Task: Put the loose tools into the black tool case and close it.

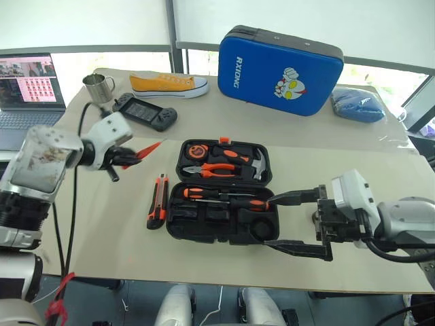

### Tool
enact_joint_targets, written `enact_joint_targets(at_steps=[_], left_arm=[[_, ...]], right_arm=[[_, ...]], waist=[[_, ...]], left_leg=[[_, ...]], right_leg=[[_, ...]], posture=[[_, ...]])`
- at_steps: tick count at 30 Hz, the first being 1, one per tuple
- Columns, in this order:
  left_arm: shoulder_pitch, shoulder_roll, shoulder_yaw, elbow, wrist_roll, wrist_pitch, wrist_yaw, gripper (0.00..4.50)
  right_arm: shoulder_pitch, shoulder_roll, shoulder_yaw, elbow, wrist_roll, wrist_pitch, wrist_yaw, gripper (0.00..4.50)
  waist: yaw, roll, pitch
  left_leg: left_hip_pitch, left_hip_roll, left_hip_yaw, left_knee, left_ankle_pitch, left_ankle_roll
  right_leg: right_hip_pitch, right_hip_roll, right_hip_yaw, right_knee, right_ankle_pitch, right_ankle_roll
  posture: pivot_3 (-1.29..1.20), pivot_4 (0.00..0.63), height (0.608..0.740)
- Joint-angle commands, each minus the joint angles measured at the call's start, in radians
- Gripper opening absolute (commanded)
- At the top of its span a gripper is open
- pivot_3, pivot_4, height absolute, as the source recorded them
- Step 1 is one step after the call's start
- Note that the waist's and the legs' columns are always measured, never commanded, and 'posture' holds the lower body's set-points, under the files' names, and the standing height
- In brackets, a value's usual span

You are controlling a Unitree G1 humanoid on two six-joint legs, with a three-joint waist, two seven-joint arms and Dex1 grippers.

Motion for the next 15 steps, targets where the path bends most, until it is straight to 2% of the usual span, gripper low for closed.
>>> enact_joint_targets(at_steps=[1,6,11,15], left_arm=[[-0.008,-0.031,-0.051,-0.162,-0.023,-0.057,-0.131,0.41],[0.002,-0.074,-0.202,-0.286,0.038,-0.095,-0.248,0.41],[0.002,-0.135,-0.288,-0.255,0.111,-0.104,-0.264,0.41],[-0.014,-0.168,-0.348,-0.225,0.166,-0.036,-0.276,0.41]], right_arm=[[0.025,-0.013,-0.038,-0.042,0.012,-0.014,-0.009,4.50],[0.063,-0.029,-0.073,-0.067,0.023,-0.003,-0.026,4.50],[0.087,-0.026,-0.089,-0.095,0.031,0.000,-0.062,4.50],[0.111,-0.023,-0.107,-0.119,0.055,0.008,-0.089,4.50]], waist=[[-0.002,0.000,0.000],[-0.006,0.000,0.000],[-0.006,0.000,0.000],[-0.004,0.000,0.000]], left_leg=[[0.000,0.000,0.000,0.000,0.000,0.000],[0.000,0.000,0.000,0.002,0.000,0.000],[0.000,0.000,0.000,0.002,0.000,0.000],[0.000,0.000,-0.001,0.002,0.000,0.000]], right_leg=[[0.000,0.000,0.000,0.000,0.000,0.000],[0.000,0.001,0.000,0.001,0.000,0.000],[0.000,0.002,0.000,0.001,0.000,0.000],[0.001,0.002,0.000,0.001,0.000,0.001]], posture=[[0.00,0.150,0.739],[0.00,0.150,0.739],[0.00,0.150,0.739],[0.00,0.150,0.739]])
